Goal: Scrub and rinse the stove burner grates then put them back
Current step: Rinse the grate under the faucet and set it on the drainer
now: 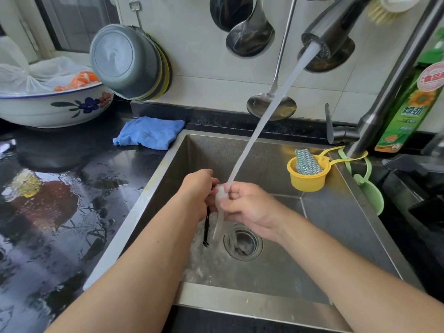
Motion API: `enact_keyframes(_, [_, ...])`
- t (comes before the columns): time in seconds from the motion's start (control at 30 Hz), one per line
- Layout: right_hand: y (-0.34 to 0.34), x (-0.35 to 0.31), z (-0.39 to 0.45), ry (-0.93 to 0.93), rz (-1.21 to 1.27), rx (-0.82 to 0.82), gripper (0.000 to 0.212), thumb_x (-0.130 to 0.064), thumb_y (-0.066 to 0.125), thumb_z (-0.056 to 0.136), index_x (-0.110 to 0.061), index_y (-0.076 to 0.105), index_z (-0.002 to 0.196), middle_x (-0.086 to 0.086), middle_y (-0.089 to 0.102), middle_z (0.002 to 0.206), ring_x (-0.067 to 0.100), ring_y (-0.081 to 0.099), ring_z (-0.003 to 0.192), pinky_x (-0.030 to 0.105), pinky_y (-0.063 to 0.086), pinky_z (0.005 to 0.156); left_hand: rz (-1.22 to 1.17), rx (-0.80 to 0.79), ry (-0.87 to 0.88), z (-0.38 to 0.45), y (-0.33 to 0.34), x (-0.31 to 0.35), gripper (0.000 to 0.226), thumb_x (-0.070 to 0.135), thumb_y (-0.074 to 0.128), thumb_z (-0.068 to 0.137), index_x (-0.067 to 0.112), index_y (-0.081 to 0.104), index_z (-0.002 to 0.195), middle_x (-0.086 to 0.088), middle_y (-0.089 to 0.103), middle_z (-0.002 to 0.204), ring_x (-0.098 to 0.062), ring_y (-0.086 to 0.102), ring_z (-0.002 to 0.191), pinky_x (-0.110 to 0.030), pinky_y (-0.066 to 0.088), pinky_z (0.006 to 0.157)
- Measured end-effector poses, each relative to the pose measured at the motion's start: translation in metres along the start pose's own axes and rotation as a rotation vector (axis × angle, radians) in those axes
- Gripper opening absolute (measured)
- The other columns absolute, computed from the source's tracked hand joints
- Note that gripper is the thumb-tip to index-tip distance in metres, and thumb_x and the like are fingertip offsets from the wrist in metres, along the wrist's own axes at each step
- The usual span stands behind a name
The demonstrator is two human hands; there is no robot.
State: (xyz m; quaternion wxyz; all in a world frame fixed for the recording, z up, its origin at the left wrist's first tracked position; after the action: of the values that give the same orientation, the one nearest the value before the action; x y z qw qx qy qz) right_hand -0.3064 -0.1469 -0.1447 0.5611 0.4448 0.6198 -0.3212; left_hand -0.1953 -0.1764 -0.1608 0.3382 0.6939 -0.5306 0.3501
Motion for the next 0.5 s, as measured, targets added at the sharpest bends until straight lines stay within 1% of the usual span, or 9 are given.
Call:
enact_keyframes(0.03, [-0.001, -0.002, -0.001, -0.013, -0.014, 0.031, 0.025, 0.006, 0.055, 0.096, -0.006, 0.066, 0.115, 0.010, 0.073, 0.105, 0.027, 0.068, 0.102, 0.049, 0.052, 0.101, -0.002, -0.008, 0.000, -0.001, 0.001, 0.000, 0.031, 0.032, 0.048, 0.103, 0.009, 0.065, 0.091, -0.005, 0.055, 0.060, -0.014, 0.042, 0.032, -0.023, 0.047, 0.052])
enact_keyframes(0.13, [-0.009, -0.009, 0.000, -0.064, -0.053, 0.122, 0.026, 0.006, 0.056, 0.096, -0.006, 0.066, 0.117, 0.015, 0.073, 0.111, 0.032, 0.071, 0.103, 0.046, 0.058, 0.092, -0.020, -0.022, -0.016, -0.003, 0.004, -0.001, 0.033, 0.031, 0.048, 0.102, 0.009, 0.065, 0.084, -0.009, 0.064, 0.063, -0.019, 0.051, 0.044, -0.039, 0.060, 0.079])
enact_keyframes(0.17, [-0.010, -0.010, -0.001, -0.061, -0.063, 0.122, 0.024, 0.005, 0.057, 0.096, -0.006, 0.066, 0.115, 0.016, 0.073, 0.111, 0.032, 0.071, 0.101, 0.043, 0.060, 0.089, -0.012, -0.017, -0.013, -0.003, 0.003, -0.001, 0.032, 0.031, 0.048, 0.102, 0.009, 0.064, 0.084, -0.009, 0.066, 0.067, -0.019, 0.053, 0.045, -0.038, 0.061, 0.075])
enact_keyframes(0.23, [-0.013, -0.009, -0.001, -0.052, -0.079, 0.146, 0.017, 0.003, 0.059, 0.096, -0.007, 0.066, 0.108, 0.012, 0.072, 0.104, 0.026, 0.071, 0.091, 0.038, 0.060, 0.081, 0.014, -0.008, -0.001, -0.004, 0.001, 0.000, 0.028, 0.028, 0.048, 0.102, 0.010, 0.065, 0.088, -0.008, 0.065, 0.074, -0.019, 0.054, 0.050, -0.027, 0.053, 0.057])
enact_keyframes(0.27, [-0.016, -0.009, 0.000, -0.052, -0.061, 0.171, 0.015, 0.001, 0.059, 0.097, -0.008, 0.065, 0.108, 0.010, 0.072, 0.101, 0.023, 0.070, 0.089, 0.038, 0.059, 0.080, 0.024, -0.005, 0.007, -0.003, 0.001, 0.001, 0.025, 0.024, 0.049, 0.101, 0.010, 0.065, 0.088, -0.009, 0.064, 0.075, -0.022, 0.055, 0.055, -0.026, 0.049, 0.056])
enact_keyframes(0.33, [-0.023, -0.013, 0.000, -0.049, -0.017, 0.220, 0.016, -0.002, 0.060, 0.097, -0.005, 0.063, 0.113, 0.009, 0.071, 0.102, 0.022, 0.070, 0.091, 0.044, 0.060, 0.086, 0.043, -0.013, 0.017, -0.002, 0.001, 0.000, 0.019, 0.015, 0.052, 0.096, 0.009, 0.067, 0.086, -0.010, 0.063, 0.073, -0.025, 0.055, 0.061, -0.030, 0.047, 0.061])
enact_keyframes(0.4, [-0.035, -0.022, -0.001, -0.063, -0.031, 0.296, 0.018, -0.003, 0.060, 0.098, -0.003, 0.062, 0.115, 0.013, 0.068, 0.105, 0.024, 0.070, 0.092, 0.046, 0.061, 0.085, 0.076, -0.048, 0.024, -0.002, 0.006, -0.001, 0.019, 0.008, 0.053, 0.092, 0.004, 0.071, 0.094, -0.010, 0.066, 0.075, -0.025, 0.059, 0.063, -0.032, 0.049, 0.064])
enact_keyframes(0.43, [-0.046, -0.029, -0.005, -0.077, -0.056, 0.352, 0.018, -0.004, 0.060, 0.098, -0.004, 0.061, 0.116, 0.014, 0.067, 0.107, 0.024, 0.070, 0.093, 0.045, 0.061, 0.085, 0.086, -0.071, 0.028, -0.003, 0.009, -0.003, 0.020, 0.007, 0.052, 0.092, 0.002, 0.071, 0.096, -0.010, 0.066, 0.076, -0.023, 0.060, 0.064, -0.031, 0.047, 0.062])
enact_keyframes(0.5, [-0.074, -0.050, -0.019, -0.119, -0.127, 0.486, 0.017, -0.006, 0.059, 0.099, -0.008, 0.061, 0.115, 0.013, 0.069, 0.108, 0.024, 0.072, 0.095, 0.043, 0.061, 0.084, 0.101, -0.084, 0.040, -0.005, 0.012, -0.004, 0.020, 0.002, 0.049, 0.094, 0.000, 0.068, 0.091, -0.012, 0.063, 0.079, -0.020, 0.059, 0.060, -0.029, 0.039, 0.056])
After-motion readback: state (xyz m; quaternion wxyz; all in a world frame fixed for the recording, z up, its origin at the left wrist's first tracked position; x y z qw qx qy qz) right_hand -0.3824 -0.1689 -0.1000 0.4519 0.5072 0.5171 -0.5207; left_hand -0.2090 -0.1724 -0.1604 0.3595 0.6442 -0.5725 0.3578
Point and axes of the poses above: each hand's wrist, its own z-axis towards the middle knuckle, its own y-axis out of the palm, x = y × z, the point moved 8 cm from there along z, towards the middle knuckle
